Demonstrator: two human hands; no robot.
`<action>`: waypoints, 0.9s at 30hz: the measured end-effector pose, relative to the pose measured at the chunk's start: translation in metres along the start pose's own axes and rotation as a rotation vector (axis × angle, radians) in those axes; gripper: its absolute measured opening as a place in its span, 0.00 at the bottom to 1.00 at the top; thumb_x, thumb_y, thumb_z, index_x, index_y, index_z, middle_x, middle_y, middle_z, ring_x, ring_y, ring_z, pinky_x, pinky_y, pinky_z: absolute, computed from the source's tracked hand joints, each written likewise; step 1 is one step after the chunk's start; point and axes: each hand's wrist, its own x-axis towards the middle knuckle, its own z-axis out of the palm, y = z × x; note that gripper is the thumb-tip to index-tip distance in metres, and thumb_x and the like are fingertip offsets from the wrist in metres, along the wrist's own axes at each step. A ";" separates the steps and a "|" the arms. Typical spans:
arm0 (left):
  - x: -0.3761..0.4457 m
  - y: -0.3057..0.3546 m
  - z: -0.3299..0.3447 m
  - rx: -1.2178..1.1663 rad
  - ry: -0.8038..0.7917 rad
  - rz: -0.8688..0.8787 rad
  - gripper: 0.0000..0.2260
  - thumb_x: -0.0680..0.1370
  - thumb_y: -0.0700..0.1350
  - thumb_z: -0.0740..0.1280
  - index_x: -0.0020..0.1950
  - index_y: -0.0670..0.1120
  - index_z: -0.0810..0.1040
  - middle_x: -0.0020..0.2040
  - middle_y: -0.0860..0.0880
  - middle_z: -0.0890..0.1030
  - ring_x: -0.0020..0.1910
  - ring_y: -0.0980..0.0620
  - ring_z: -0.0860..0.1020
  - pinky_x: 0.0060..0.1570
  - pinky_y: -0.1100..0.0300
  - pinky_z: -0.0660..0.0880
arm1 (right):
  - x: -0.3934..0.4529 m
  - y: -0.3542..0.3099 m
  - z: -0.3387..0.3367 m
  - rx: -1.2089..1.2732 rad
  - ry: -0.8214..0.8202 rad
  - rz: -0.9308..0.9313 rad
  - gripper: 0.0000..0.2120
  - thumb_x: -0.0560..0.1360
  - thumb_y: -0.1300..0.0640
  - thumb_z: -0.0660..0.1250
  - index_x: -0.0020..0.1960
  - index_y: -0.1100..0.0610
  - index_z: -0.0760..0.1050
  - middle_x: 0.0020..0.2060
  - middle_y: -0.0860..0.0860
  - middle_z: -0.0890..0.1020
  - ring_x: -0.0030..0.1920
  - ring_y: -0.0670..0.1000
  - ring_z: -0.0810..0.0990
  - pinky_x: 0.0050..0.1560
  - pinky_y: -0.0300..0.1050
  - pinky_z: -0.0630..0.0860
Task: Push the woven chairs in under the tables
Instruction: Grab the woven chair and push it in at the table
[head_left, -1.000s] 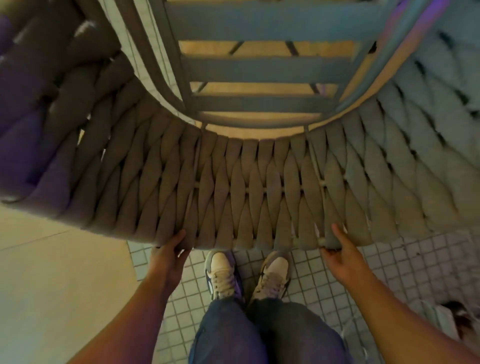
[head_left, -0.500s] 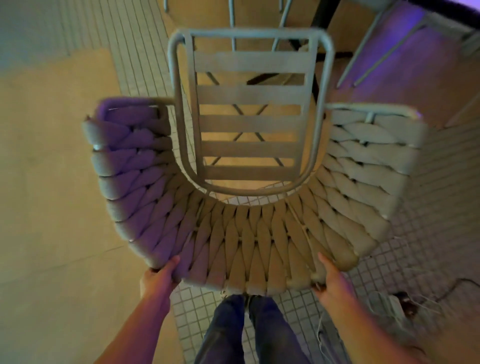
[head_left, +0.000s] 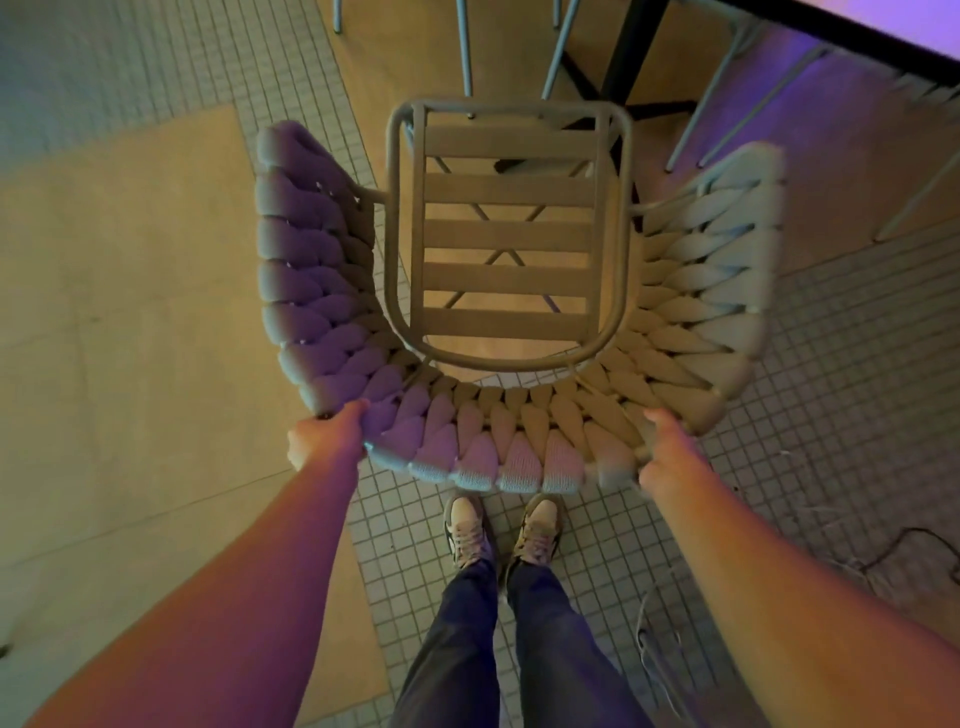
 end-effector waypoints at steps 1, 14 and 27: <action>0.001 0.010 0.003 0.004 0.000 0.002 0.17 0.58 0.56 0.75 0.38 0.46 0.79 0.34 0.45 0.81 0.31 0.45 0.82 0.41 0.48 0.82 | 0.000 -0.010 0.007 0.004 -0.003 -0.016 0.25 0.68 0.50 0.72 0.63 0.55 0.73 0.58 0.56 0.80 0.54 0.58 0.81 0.56 0.58 0.77; 0.031 0.120 0.050 0.164 -0.025 0.131 0.27 0.61 0.63 0.72 0.48 0.43 0.80 0.41 0.44 0.83 0.33 0.48 0.78 0.25 0.59 0.67 | -0.003 -0.097 0.087 0.171 0.027 -0.343 0.37 0.69 0.61 0.72 0.74 0.49 0.61 0.67 0.55 0.73 0.59 0.57 0.77 0.59 0.57 0.76; 0.074 0.153 0.053 0.194 0.032 0.374 0.33 0.71 0.62 0.66 0.69 0.44 0.66 0.62 0.37 0.76 0.60 0.35 0.75 0.59 0.43 0.72 | 0.018 -0.142 0.087 -0.261 0.244 -0.770 0.43 0.68 0.56 0.75 0.76 0.52 0.55 0.73 0.56 0.66 0.70 0.57 0.69 0.66 0.52 0.69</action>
